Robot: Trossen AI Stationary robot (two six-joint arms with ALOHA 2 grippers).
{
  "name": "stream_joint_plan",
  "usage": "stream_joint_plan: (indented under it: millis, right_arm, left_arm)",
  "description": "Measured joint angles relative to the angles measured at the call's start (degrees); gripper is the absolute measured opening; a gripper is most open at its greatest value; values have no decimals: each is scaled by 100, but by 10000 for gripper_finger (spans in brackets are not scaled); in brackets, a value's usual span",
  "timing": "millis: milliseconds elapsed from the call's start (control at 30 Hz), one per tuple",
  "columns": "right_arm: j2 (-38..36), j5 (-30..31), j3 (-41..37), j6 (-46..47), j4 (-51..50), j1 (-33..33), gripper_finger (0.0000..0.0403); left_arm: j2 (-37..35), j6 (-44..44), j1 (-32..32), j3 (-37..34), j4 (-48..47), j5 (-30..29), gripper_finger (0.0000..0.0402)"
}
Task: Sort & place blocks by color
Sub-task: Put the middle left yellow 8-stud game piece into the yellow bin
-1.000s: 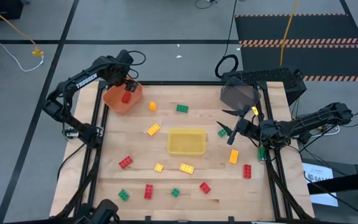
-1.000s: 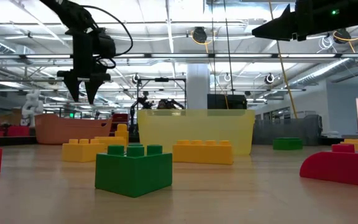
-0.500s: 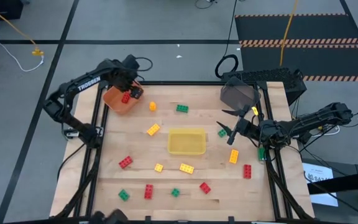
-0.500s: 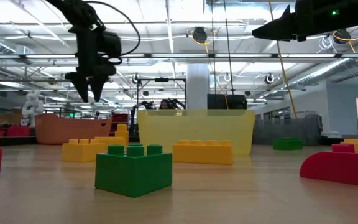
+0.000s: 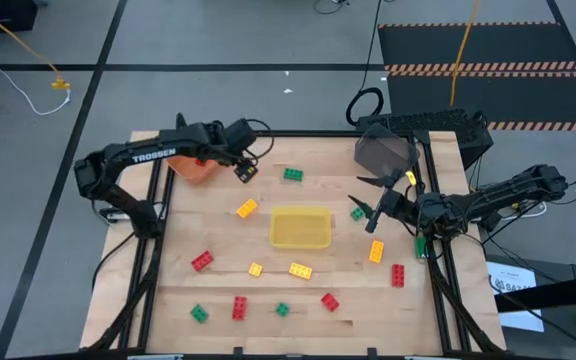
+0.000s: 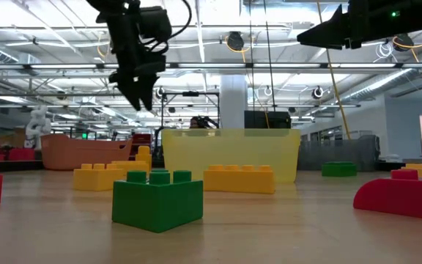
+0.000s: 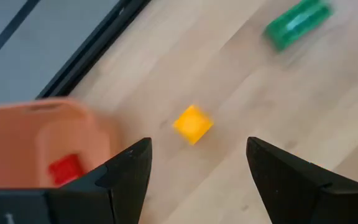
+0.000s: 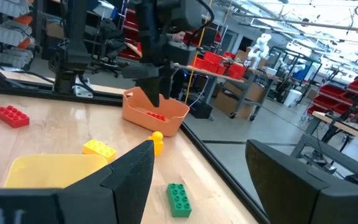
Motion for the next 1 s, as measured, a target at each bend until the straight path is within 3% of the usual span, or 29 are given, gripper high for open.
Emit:
stream_joint_plan:
  millis: [267, 433, 700, 1000]
  right_arm:
    - [-2, -7, 0, 98, -43, -2, 247]
    - [0, 0, -4, 105, -221, -4, 247]
    - [-2, 7, -4, 154, -262, -11, 247]
    - [-1, 9, -4, 205, -308, -11, 247]
  left_arm:
    - [217, 139, -215, 0, -296, 70, 262]
    - [721, 8, -555, -4, -389, 725, 262]
    - [1735, -333, -1049, -4, -666, 270, 262]
    - [1812, -692, -1076, -4, -675, 431, 262]
